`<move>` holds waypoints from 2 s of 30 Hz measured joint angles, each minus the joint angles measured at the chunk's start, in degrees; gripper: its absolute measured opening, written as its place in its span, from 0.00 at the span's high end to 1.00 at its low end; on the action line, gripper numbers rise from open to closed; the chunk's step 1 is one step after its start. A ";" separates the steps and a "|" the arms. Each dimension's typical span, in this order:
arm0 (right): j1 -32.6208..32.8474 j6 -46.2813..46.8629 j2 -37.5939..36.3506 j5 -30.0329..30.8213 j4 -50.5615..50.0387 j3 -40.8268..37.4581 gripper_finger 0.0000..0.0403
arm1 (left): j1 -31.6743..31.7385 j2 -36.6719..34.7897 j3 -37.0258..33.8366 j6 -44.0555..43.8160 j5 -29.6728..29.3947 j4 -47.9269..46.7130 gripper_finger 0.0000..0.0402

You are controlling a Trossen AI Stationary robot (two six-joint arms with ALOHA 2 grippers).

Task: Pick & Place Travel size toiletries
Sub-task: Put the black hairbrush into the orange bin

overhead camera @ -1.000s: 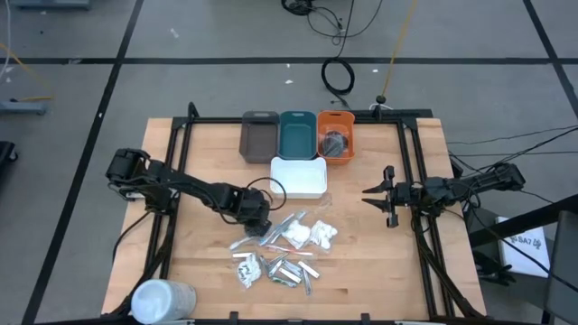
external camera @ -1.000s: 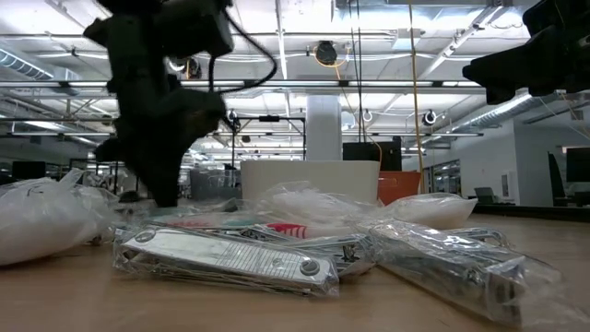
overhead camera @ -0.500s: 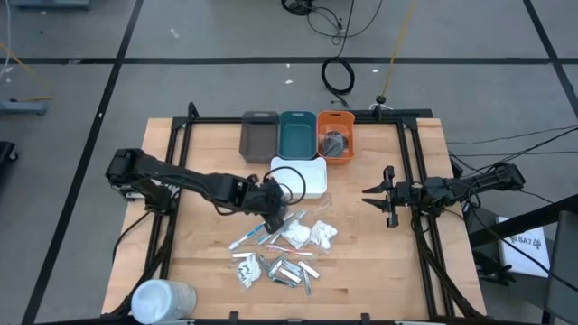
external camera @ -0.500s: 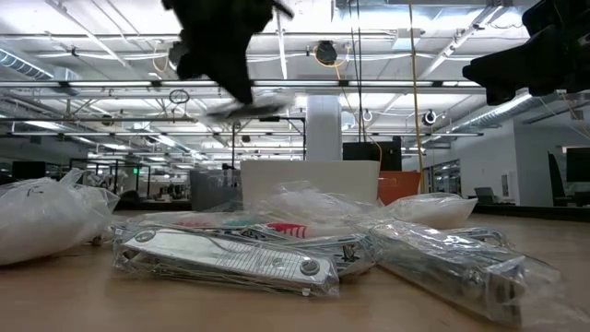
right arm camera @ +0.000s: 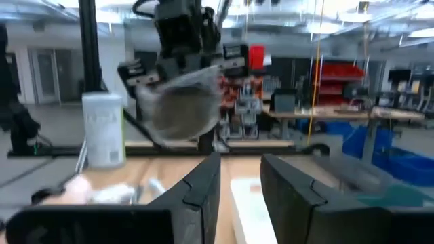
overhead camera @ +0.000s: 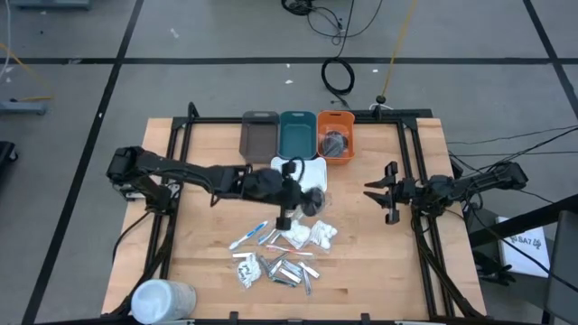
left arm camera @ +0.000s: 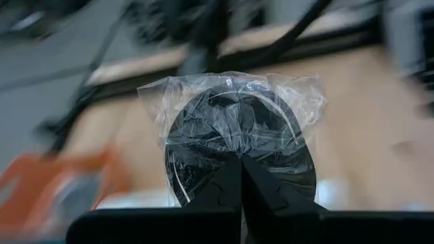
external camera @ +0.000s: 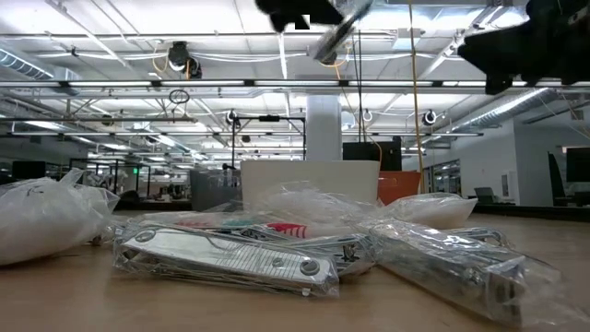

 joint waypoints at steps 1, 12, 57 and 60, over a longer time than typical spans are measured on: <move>-0.01 -0.29 0.53 0.02 -0.02 -0.13 0.76 | 0.68 0.00 0.00 1.01 4.28 1.40 1.00; -0.01 -7.08 9.78 -0.07 6.76 2.17 0.70 | 7.13 3.16 -0.04 -2.25 35.66 8.72 1.00; 0.14 -25.25 50.73 -11.07 20.22 18.23 0.56 | 11.58 15.96 0.02 -43.40 43.37 19.95 1.00; 0.14 -25.44 50.72 -11.06 20.67 18.23 0.64 | 11.58 15.96 0.02 -43.37 43.34 19.95 1.00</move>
